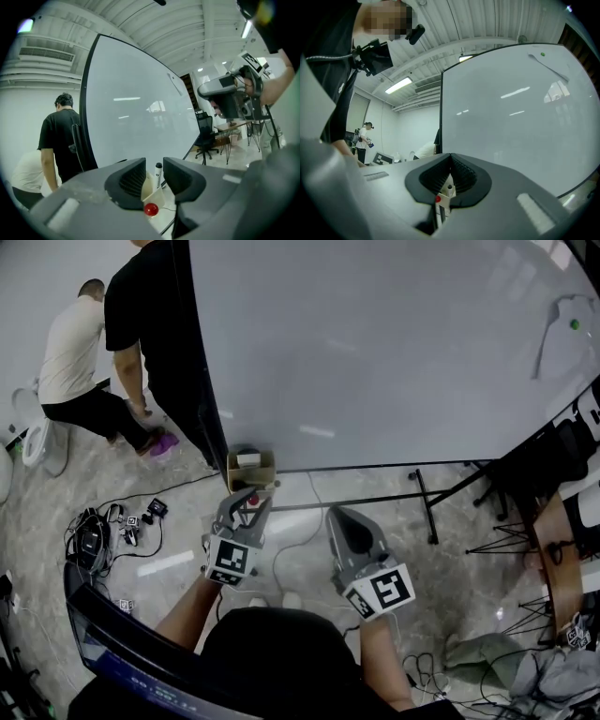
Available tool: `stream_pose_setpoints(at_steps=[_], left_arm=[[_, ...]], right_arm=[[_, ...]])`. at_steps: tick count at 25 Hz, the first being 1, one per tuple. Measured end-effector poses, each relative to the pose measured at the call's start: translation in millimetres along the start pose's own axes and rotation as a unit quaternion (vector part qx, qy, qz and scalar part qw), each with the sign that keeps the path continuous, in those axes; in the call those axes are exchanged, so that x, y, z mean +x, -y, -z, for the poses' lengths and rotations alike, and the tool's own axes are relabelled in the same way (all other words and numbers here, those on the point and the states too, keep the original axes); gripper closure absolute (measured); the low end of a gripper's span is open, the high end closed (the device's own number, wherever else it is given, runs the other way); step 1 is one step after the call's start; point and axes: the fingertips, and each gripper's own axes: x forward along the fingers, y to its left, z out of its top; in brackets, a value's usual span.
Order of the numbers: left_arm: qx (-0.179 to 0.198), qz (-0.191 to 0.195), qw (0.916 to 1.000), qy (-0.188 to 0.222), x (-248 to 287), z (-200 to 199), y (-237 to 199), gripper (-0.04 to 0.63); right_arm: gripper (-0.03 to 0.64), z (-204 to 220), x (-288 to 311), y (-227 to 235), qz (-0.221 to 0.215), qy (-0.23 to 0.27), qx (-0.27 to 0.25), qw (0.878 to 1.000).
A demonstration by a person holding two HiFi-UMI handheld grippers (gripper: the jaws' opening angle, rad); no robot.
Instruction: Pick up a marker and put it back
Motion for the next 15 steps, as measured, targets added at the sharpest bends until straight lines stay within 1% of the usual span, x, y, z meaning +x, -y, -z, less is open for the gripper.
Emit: stream_pose_setpoints(at_steps=[2, 5, 7, 11, 13, 15], left_arm=[[-0.001, -0.014, 0.9999, 0.009, -11, -13, -8, 0.469], [-0.024, -0.036, 0.9989, 0.019, -25, -22, -18, 0.476], [-0.023, -0.051, 0.9982, 0.022, -35, -28, -25, 0.484], [-0.067, -0.073, 0.9936, 0.055, -55, -39, -33, 0.502], [-0.077, -0.081, 0.9916, 0.066, -67, -46, -38, 0.522], [-0.083, -0.090, 0.9899, 0.071, -79, -51, -41, 0.528]], right_arm=[[0.607, 0, 4, -6, -0.011, 0.001, 0.001, 1.000], [0.607, 1, 10, -15, -0.029, 0.002, 0.003, 1.000], [0.607, 1, 14, -21, -0.041, 0.002, 0.004, 0.999], [0.607, 0, 23, -34, -0.063, 0.004, 0.006, 0.998], [0.607, 0, 27, -39, -0.070, 0.005, 0.006, 0.997], [0.607, -1, 29, -44, -0.077, 0.004, 0.007, 0.997]])
